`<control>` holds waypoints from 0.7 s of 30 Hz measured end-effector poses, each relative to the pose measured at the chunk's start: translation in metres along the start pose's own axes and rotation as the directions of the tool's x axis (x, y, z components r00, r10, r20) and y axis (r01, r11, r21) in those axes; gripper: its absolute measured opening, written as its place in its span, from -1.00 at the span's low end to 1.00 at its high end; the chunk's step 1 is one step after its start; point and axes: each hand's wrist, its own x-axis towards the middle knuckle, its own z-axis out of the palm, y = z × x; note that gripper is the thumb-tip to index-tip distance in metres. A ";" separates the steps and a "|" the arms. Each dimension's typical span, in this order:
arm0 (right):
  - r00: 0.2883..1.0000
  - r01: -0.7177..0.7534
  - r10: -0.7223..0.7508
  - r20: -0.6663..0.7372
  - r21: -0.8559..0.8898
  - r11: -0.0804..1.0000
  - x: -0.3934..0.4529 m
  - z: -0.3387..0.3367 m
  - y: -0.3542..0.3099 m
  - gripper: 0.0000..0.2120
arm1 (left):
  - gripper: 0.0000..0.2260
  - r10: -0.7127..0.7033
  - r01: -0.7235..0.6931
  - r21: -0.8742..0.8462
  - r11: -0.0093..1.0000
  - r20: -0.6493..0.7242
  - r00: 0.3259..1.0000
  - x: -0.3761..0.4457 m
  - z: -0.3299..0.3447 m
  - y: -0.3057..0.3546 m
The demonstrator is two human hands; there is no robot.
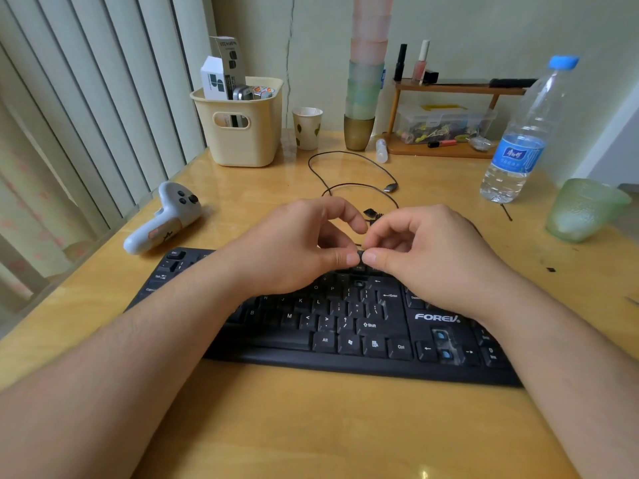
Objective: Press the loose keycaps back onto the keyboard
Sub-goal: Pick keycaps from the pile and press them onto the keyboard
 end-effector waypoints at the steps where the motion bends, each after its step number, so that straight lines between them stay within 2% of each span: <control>1: 1.000 -0.023 0.023 0.018 0.000 1.000 0.001 0.000 -0.001 -0.91 | -0.77 -0.001 0.001 0.008 1.000 0.001 1.000 0.000 0.000 0.000; 5: 0.992 -0.111 0.110 0.067 0.000 0.994 0.004 -0.002 -0.004 -0.90 | -0.78 -0.020 0.019 0.058 0.998 0.009 1.000 0.000 -0.004 -0.002; 9: 0.978 -0.158 0.164 0.126 -0.060 0.986 0.004 0.000 -0.004 -0.88 | -0.79 0.017 0.007 0.279 0.960 -0.083 0.996 -0.001 -0.013 -0.004; 14: 0.959 -0.193 0.211 0.190 -0.110 0.975 0.006 0.007 -0.008 -0.88 | -0.76 0.019 0.013 0.332 0.943 -0.093 0.996 0.000 -0.016 -0.010; 21: 0.945 -0.250 0.264 0.193 -0.091 0.964 0.010 0.014 -0.005 -0.87 | -0.74 0.026 -0.003 0.384 0.923 -0.053 0.998 0.001 -0.013 -0.011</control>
